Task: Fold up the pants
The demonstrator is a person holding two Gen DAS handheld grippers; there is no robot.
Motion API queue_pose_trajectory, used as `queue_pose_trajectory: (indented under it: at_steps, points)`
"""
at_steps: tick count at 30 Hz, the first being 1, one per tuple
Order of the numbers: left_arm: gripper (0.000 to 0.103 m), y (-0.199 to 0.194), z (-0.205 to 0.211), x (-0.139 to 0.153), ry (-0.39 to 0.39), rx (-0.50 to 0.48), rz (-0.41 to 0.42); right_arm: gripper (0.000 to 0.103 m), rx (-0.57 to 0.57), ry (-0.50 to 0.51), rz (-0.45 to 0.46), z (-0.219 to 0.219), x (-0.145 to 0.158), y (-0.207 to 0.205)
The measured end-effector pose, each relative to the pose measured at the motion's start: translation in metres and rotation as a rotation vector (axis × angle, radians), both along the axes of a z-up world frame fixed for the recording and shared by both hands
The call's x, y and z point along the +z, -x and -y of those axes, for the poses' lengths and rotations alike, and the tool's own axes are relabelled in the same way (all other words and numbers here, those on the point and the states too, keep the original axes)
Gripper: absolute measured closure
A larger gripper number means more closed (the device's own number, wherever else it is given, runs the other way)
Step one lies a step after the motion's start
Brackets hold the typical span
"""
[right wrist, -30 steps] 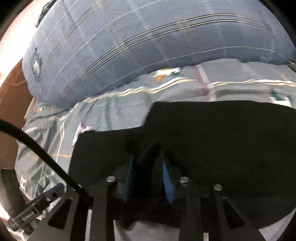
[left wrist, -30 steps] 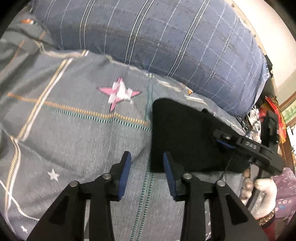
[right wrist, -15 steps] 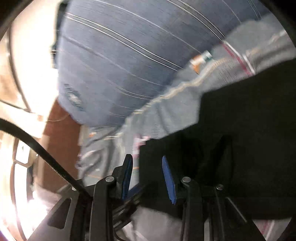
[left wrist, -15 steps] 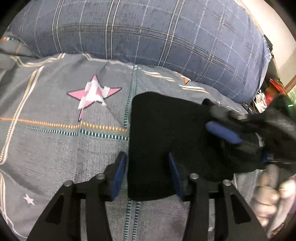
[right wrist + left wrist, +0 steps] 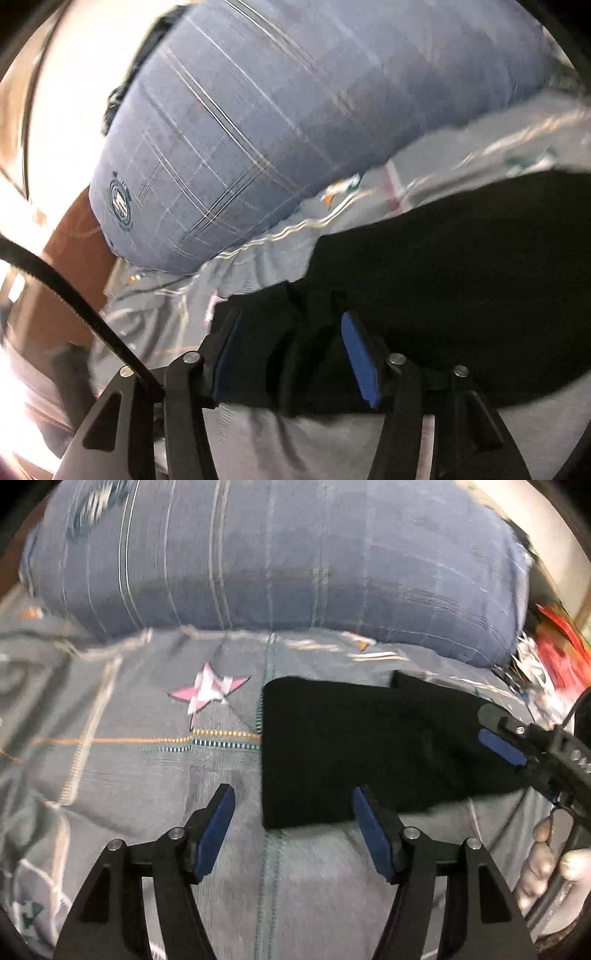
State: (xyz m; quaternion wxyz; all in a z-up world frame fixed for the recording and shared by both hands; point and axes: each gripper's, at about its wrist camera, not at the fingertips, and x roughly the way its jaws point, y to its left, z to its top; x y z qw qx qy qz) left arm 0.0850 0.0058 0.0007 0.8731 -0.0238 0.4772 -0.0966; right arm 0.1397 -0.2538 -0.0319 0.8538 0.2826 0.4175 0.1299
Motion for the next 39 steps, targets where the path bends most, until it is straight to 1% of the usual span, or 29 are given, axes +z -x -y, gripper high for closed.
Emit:
queue_pose_trajectory:
  at_steps: [1,3,4,8,11,13,14,16,18,21,25,29,32,34,36,39]
  points:
    - [0.037,0.007,0.004,0.005,-0.012,-0.006,0.02,0.043,-0.015,0.033,0.027,0.004,0.004,0.01]
    - [0.034,0.028,0.019,0.02,-0.059,-0.024,0.083,0.039,-0.059,0.09,0.077,0.013,0.008,0.03]
    - [0.032,0.034,0.026,0.025,-0.082,-0.028,0.105,0.035,-0.078,0.094,0.081,0.022,0.008,0.038]
    - [0.029,0.055,0.05,0.04,-0.168,-0.059,0.172,0.034,-0.12,0.033,0.06,0.051,-0.001,0.064]
    - [0.029,0.061,0.064,0.044,-0.208,-0.09,0.193,0.034,-0.151,0.039,0.065,0.065,-0.008,0.08]
    - [0.029,0.063,0.074,0.044,-0.222,-0.108,0.19,0.034,-0.176,0.056,0.063,0.071,-0.015,0.085]
    - [0.029,0.064,0.078,0.044,-0.228,-0.116,0.187,0.034,-0.189,0.046,0.053,0.077,-0.02,0.087]
    - [0.029,0.064,0.087,0.042,-0.243,-0.13,0.179,0.034,-0.201,-0.016,0.042,0.086,-0.024,0.088]
    - [0.029,0.063,0.093,0.04,-0.251,-0.142,0.172,0.034,-0.211,-0.042,0.053,0.091,-0.022,0.089]
    - [0.029,0.061,0.102,0.034,-0.264,-0.152,0.155,0.034,-0.222,-0.054,0.068,0.096,-0.02,0.093]
    - [0.029,0.059,0.112,0.027,-0.277,-0.167,0.139,0.034,-0.229,-0.089,0.059,0.101,-0.023,0.094]
    - [0.029,0.055,0.116,0.02,-0.269,-0.175,0.115,0.034,-0.234,-0.109,0.05,0.104,-0.026,0.095]
    - [0.029,0.044,0.119,0.018,-0.232,-0.2,0.082,0.034,-0.256,-0.097,0.05,0.109,-0.024,0.101]
    - [0.029,0.033,0.128,0.019,-0.193,-0.245,0.054,0.034,-0.289,-0.07,0.049,0.116,-0.023,0.108]
    - [0.029,0.018,0.147,0.021,-0.163,-0.333,0.022,0.034,-0.344,-0.044,0.044,0.128,-0.023,0.116]
    - [0.03,-0.005,0.182,0.024,-0.166,-0.44,0.016,0.034,-0.448,-0.003,0.023,0.149,-0.025,0.128]
